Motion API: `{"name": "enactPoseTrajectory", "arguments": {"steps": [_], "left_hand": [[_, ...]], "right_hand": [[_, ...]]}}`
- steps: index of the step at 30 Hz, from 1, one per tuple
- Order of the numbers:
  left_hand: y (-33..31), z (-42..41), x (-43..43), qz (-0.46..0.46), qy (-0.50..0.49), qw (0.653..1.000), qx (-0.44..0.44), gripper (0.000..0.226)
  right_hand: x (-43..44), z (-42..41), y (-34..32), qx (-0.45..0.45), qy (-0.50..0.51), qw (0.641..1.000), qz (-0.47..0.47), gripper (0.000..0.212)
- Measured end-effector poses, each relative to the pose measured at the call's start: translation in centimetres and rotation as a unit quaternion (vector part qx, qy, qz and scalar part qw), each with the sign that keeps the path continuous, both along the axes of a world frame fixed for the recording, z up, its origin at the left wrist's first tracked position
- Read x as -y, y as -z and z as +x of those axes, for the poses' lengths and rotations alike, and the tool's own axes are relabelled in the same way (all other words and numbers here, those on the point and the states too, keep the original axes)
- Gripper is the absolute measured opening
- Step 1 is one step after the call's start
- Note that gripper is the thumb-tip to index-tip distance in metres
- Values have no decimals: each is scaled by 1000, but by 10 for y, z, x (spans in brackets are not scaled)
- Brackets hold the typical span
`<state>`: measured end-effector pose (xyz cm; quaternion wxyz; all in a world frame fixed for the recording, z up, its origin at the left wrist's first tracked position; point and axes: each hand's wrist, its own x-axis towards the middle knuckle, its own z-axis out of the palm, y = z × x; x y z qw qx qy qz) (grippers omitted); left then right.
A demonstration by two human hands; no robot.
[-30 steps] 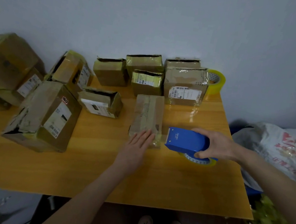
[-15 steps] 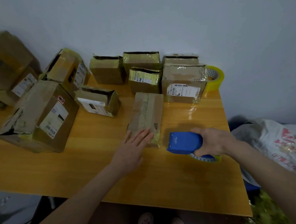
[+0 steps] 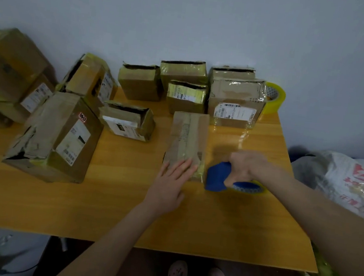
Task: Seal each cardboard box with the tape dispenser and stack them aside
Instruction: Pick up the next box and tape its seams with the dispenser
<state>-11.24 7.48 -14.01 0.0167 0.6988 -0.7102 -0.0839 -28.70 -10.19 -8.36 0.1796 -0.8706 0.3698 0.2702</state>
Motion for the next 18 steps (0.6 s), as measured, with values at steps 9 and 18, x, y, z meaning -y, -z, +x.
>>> {"name": "enactPoseTrajectory", "arguments": {"steps": [9, 18], "left_hand": [[-4, 1, 4, -28, -27, 996, -82, 70], [-32, 23, -1, -180, -357, 828, -394, 42]], "right_hand": [[38, -35, -16, 321, 368, 864, 126, 37], [-5, -26, 50, 364, 628, 613, 314, 47]]}}
